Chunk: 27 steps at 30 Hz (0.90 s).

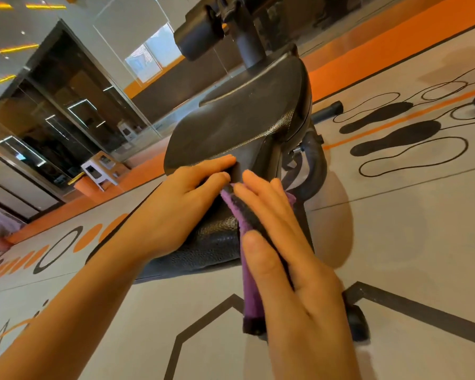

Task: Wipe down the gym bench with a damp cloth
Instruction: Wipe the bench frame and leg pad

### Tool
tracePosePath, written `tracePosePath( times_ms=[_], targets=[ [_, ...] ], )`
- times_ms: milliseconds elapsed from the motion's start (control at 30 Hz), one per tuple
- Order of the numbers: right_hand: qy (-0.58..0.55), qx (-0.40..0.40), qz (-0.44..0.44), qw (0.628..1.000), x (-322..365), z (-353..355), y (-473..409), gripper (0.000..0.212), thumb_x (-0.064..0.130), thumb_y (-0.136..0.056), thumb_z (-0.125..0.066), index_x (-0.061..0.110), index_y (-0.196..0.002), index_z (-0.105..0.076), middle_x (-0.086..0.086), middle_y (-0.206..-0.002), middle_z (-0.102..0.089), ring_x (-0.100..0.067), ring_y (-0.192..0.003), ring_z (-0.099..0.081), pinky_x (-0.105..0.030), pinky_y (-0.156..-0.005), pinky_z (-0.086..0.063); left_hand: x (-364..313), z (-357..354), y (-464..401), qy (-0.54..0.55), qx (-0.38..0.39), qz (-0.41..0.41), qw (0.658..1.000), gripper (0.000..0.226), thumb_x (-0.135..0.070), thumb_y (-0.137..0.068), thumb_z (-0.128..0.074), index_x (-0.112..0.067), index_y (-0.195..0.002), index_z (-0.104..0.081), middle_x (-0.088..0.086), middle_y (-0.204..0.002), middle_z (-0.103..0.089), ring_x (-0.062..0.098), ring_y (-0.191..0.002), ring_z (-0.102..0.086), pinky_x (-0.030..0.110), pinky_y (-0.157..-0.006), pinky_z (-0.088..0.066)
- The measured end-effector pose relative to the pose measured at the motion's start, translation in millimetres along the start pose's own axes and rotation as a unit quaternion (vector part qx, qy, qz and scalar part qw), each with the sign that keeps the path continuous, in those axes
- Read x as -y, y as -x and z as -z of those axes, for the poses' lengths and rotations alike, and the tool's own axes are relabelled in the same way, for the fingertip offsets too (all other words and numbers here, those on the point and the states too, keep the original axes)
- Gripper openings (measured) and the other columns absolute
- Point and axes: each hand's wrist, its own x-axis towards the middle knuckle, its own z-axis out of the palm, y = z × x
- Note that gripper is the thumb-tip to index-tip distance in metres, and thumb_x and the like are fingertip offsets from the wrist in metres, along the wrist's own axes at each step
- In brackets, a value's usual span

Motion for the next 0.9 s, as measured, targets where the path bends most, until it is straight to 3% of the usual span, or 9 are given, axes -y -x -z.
tracePosePath(
  times_ms=[33, 100, 200, 300, 400, 467, 667, 767, 900],
  targets=[
    [-0.052, -0.008, -0.007, 0.999, -13, 0, -14, 0.025, 0.051, -0.09, -0.046, 0.065, -0.11, -0.055, 0.028, -0.125, -0.057, -0.001, -0.121, -0.052, 0.003, -0.094, -0.034, 2, 0, 1, 0.0, 0.004, -0.004, 1.0, 0.035, -0.042, -0.099, -0.038, -0.042, -0.128, -0.057, -0.016, -0.127, -0.063, 0.008, -0.118, -0.057, 0.039, -0.108, -0.042],
    [-0.153, 0.024, -0.089, 0.984, -27, 5, -52, 0.026, 0.036, -0.095, -0.049, 0.051, -0.11, -0.063, 0.017, -0.126, -0.06, -0.003, -0.121, -0.053, -0.018, -0.096, -0.049, 0, 0, 4, 0.002, 0.005, -0.015, 1.0, 0.031, -0.034, -0.103, -0.038, -0.052, -0.113, -0.06, -0.029, -0.111, -0.065, -0.007, -0.103, -0.059, 0.015, -0.098, -0.043],
    [-0.158, -0.022, -0.198, 0.967, -50, 14, -109, 0.027, 0.021, -0.098, -0.048, 0.019, -0.12, -0.063, -0.004, -0.118, -0.064, -0.015, -0.105, -0.062, -0.017, -0.072, -0.052, -3, 1, 6, -0.01, -0.001, -0.008, 1.0, 0.035, -0.029, -0.103, -0.037, -0.049, -0.125, -0.054, -0.036, -0.117, -0.054, -0.016, -0.099, -0.052, -0.008, -0.083, -0.029],
    [-0.119, -0.048, -0.236, 0.963, -65, 12, -129, 0.032, 0.021, -0.098, -0.048, 0.012, -0.126, -0.06, -0.008, -0.12, -0.065, -0.018, -0.102, -0.063, -0.016, -0.068, -0.051, 2, 1, 3, -0.019, -0.008, -0.01, 1.0, 0.04, -0.03, -0.103, -0.035, -0.034, -0.141, -0.047, -0.024, -0.141, -0.046, -0.005, -0.122, -0.045, -0.002, -0.087, -0.025],
    [-0.103, -0.079, -0.231, 0.964, -52, 5, -116, 0.027, 0.026, -0.094, -0.052, 0.026, -0.118, -0.066, 0.003, -0.11, -0.07, -0.009, -0.092, -0.069, -0.018, -0.069, -0.057, 3, 1, 2, -0.026, -0.003, -0.036, 0.999, 0.038, -0.027, -0.104, -0.031, -0.019, -0.13, -0.058, -0.007, -0.129, -0.06, 0.001, -0.089, -0.053, -0.007, -0.069, -0.028],
    [-0.107, -0.091, -0.236, 0.961, -40, 1, -100, 0.028, 0.03, -0.094, -0.053, 0.03, -0.12, -0.064, 0.004, -0.11, -0.07, -0.01, -0.093, -0.07, -0.023, -0.075, -0.059, 5, 1, 2, -0.02, 0.005, -0.043, 0.999, 0.037, -0.027, -0.104, -0.03, -0.012, -0.126, -0.057, 0.005, -0.128, -0.06, 0.007, -0.093, -0.051, 0.002, -0.069, -0.032],
    [-0.095, -0.109, -0.275, 0.951, 11, -10, -58, 0.036, 0.026, -0.096, -0.05, 0.035, -0.13, -0.056, 0.007, -0.127, -0.064, -0.014, -0.109, -0.066, -0.04, -0.089, -0.057, -2, 4, 9, 0.004, 0.028, -0.026, 0.999, 0.039, -0.031, -0.104, -0.029, -0.021, -0.139, -0.044, -0.004, -0.153, -0.038, 0.004, -0.132, -0.033, 0.023, -0.115, -0.014],
    [-0.043, -0.111, -0.307, 0.944, 36, -15, -46, 0.038, 0.024, -0.095, -0.053, 0.041, -0.128, -0.057, 0.008, -0.127, -0.064, -0.013, -0.108, -0.066, -0.036, -0.083, -0.059, -3, 4, 9, 0.001, 0.028, -0.018, 0.999, 0.047, -0.031, -0.104, -0.03, -0.017, -0.149, -0.032, -0.002, -0.16, -0.024, 0.011, -0.147, -0.019, 0.024, -0.119, -0.004],
    [0.032, -0.121, -0.351, 0.928, 69, -27, -33, 0.044, 0.02, -0.091, -0.058, 0.047, -0.126, -0.052, 0.007, -0.136, -0.057, -0.018, -0.124, -0.056, -0.044, -0.097, -0.052, -3, 7, 10, 0.017, 0.042, -0.008, 0.999, 0.053, -0.032, -0.103, -0.032, -0.016, -0.153, -0.022, 0.0, -0.163, -0.018, 0.014, -0.15, -0.014, 0.026, -0.12, -0.004]
  ],
)
